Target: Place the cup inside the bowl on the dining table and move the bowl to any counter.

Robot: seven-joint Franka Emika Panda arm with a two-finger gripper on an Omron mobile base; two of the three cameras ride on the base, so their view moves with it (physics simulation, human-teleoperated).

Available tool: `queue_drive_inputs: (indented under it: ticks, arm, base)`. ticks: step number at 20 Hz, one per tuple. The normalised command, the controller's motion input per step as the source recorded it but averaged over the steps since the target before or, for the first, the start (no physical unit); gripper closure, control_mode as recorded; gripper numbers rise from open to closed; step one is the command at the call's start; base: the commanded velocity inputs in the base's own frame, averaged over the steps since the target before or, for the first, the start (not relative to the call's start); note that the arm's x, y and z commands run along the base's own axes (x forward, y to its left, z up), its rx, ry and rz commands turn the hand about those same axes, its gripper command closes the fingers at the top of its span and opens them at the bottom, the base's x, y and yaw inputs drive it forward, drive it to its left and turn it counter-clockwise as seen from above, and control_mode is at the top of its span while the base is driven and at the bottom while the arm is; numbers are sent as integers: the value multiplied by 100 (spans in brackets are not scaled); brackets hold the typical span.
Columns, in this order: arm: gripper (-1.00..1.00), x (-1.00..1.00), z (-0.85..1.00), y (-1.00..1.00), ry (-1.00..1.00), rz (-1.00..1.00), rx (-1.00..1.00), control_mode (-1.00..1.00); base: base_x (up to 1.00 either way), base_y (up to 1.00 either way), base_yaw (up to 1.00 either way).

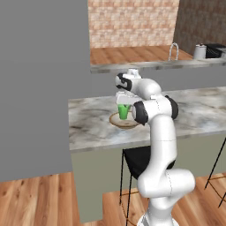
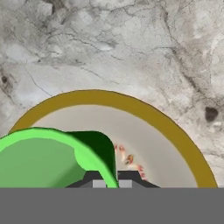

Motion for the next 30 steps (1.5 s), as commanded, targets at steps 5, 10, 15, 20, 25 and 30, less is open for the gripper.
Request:
queue_drive_inputs:
  ticks: [5, 10, 15, 20, 25, 30]
  arm:
    - [100, -10, 0, 0, 0, 0, 0, -100]
    - [100, -25, 0, 1, 0, 0, 0, -100]
    - [100, -37, 0, 0, 0, 0, 0, -100]
    - [100, -33, -7, 0, -1, 0, 0, -100]
    - [100, -23, -18, 0, -2, 0, 0, -100]
    - [100, -15, -13, 7, -3, 0, 0, -100]
  base:
    - [0, 0, 0]
    - [0, 0, 0]
    - [0, 0, 0]
    - [0, 0, 0]
    - [0, 0, 0]
    - [0, 0, 0]
